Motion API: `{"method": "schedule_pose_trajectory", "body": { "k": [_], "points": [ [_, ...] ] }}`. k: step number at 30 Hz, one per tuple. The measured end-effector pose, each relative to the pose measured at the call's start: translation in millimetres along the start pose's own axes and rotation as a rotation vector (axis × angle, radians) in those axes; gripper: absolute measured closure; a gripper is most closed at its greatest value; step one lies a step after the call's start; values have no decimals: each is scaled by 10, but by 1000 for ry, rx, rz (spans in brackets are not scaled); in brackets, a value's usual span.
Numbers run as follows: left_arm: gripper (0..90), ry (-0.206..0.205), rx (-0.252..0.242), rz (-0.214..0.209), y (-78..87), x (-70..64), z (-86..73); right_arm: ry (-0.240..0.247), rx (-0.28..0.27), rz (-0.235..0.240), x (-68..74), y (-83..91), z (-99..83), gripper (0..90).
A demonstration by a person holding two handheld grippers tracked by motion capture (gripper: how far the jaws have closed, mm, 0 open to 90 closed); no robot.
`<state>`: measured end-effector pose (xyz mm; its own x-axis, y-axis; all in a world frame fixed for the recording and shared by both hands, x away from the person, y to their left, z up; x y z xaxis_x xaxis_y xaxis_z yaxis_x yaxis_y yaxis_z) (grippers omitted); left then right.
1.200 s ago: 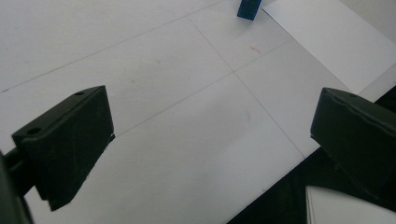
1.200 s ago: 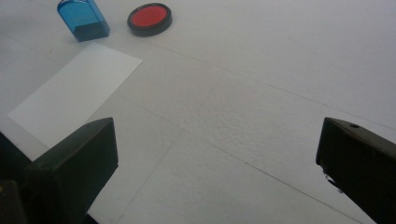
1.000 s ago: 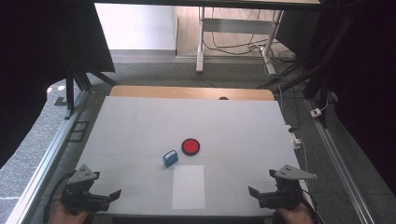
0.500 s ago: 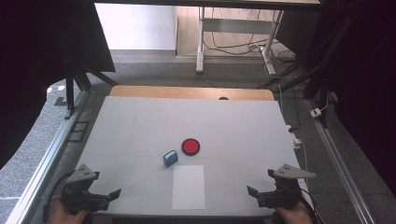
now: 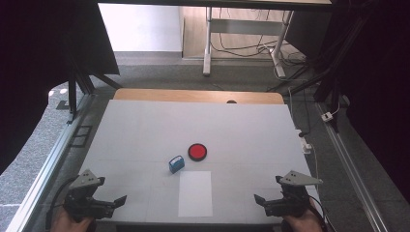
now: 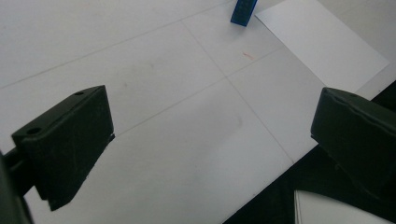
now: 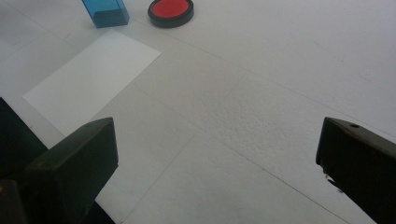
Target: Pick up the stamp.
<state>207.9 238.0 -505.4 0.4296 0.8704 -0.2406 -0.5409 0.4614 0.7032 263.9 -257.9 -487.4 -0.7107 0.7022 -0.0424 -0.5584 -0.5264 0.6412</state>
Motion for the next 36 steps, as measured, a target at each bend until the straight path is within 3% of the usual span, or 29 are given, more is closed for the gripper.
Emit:
{"method": "schedule_pose_trajectory", "body": {
  "k": [18, 24, 36],
  "points": [
    [0, -53, -12, -55, -89, -84, 101, 23, 15, 7, 23, -20, 3, 0],
    [0, -73, -14, -92, -145, -116, 155, 28, 21, 8, 25, -21, 2, 0],
    [0, -134, -41, -107, -307, -181, 273, 32, 20, 14, 31, -27, 4, 0]
  ]
}}
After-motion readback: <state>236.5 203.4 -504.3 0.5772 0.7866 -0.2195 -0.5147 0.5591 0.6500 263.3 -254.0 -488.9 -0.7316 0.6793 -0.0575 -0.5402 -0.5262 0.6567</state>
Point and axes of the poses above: each handheld gripper's, and its own axes: y roughly backward along the jaws, z roughly out of its top, x roughly to its left, the point moved 5 cm from there along -y, roughly forward along the jaws, and after that the axes turned 7 degrees about y, right-handed, at the moved point
